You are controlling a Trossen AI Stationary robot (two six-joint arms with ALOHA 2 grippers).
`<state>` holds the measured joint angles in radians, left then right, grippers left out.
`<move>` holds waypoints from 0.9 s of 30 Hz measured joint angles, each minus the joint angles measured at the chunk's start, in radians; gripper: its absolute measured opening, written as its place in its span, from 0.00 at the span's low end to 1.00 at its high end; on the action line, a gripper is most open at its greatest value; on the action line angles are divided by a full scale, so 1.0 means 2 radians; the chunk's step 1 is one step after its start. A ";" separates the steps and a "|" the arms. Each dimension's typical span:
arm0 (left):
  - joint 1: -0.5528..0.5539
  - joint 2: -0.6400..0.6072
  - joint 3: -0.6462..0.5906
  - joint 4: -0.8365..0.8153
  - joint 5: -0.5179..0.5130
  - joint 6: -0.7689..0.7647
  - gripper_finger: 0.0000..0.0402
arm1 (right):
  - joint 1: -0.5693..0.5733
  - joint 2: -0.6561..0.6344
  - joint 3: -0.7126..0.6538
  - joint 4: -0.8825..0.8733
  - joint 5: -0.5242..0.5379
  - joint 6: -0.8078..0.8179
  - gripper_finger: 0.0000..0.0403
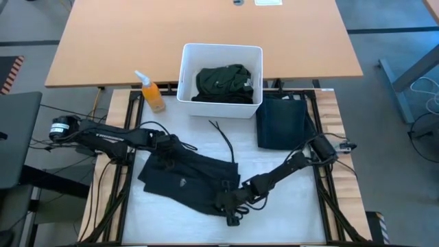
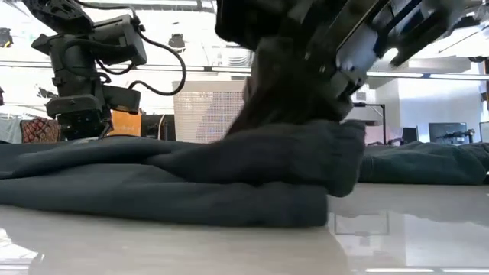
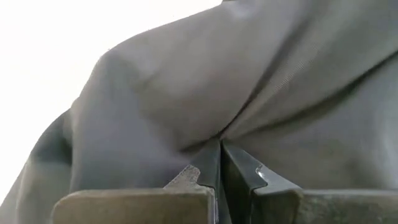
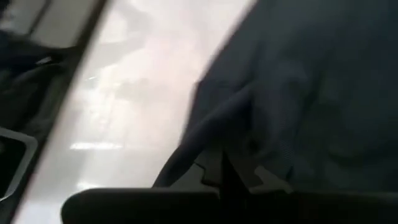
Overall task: Fold laundry
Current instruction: Fold the black shorts
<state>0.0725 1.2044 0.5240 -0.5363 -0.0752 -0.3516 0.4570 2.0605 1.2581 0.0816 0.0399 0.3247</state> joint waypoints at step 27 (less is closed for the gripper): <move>-0.059 -0.284 -0.003 0.045 0.006 -0.077 0.00 | -0.143 -0.340 -0.302 -0.298 0.107 0.050 0.05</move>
<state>-0.0464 0.6373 0.5179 -0.4466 -0.0637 -0.5054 0.1710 1.3812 0.6544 -0.5138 0.2544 0.4237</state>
